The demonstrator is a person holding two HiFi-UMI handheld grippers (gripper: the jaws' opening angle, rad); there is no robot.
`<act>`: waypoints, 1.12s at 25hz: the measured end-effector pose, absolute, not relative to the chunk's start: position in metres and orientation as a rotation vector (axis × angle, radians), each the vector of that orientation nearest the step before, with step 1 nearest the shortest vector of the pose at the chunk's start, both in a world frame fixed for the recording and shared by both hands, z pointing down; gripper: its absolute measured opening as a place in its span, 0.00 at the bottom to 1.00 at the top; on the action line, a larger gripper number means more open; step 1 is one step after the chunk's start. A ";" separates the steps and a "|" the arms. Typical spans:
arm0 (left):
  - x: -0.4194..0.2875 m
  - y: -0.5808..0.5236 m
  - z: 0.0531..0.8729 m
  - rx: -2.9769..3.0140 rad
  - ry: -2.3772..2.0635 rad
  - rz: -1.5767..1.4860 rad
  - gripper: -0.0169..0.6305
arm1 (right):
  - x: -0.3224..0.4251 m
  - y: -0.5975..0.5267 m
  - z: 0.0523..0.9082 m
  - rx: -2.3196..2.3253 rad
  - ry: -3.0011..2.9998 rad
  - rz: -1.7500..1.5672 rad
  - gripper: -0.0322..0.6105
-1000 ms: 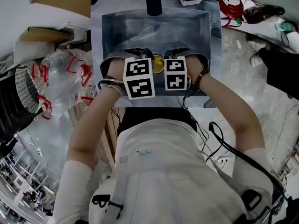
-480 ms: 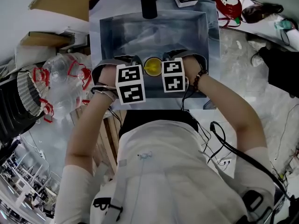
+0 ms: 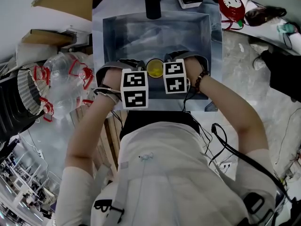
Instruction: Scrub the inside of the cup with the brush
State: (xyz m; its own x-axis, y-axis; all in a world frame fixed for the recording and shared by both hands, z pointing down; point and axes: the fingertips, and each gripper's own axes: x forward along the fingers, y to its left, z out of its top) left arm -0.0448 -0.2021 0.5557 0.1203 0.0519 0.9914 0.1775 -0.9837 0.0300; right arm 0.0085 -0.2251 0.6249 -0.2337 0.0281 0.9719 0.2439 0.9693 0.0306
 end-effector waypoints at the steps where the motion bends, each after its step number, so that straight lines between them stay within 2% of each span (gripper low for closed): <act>1: -0.043 -0.202 0.555 -2.296 -0.233 -1.987 0.08 | 0.008 -0.225 0.625 -0.202 -1.799 -0.206 0.16; 8: -0.015 -0.217 0.549 -2.469 -0.128 -1.849 0.08 | 0.008 -0.225 0.626 -0.204 -1.795 -0.204 0.16; 18: -0.040 -0.235 0.554 -2.355 0.030 -2.008 0.08 | 0.010 -0.225 0.625 -0.202 -1.788 -0.210 0.16; 28: -0.052 -0.210 0.556 -2.235 -0.129 -2.002 0.08 | 0.008 -0.224 0.625 -0.203 -1.777 -0.216 0.16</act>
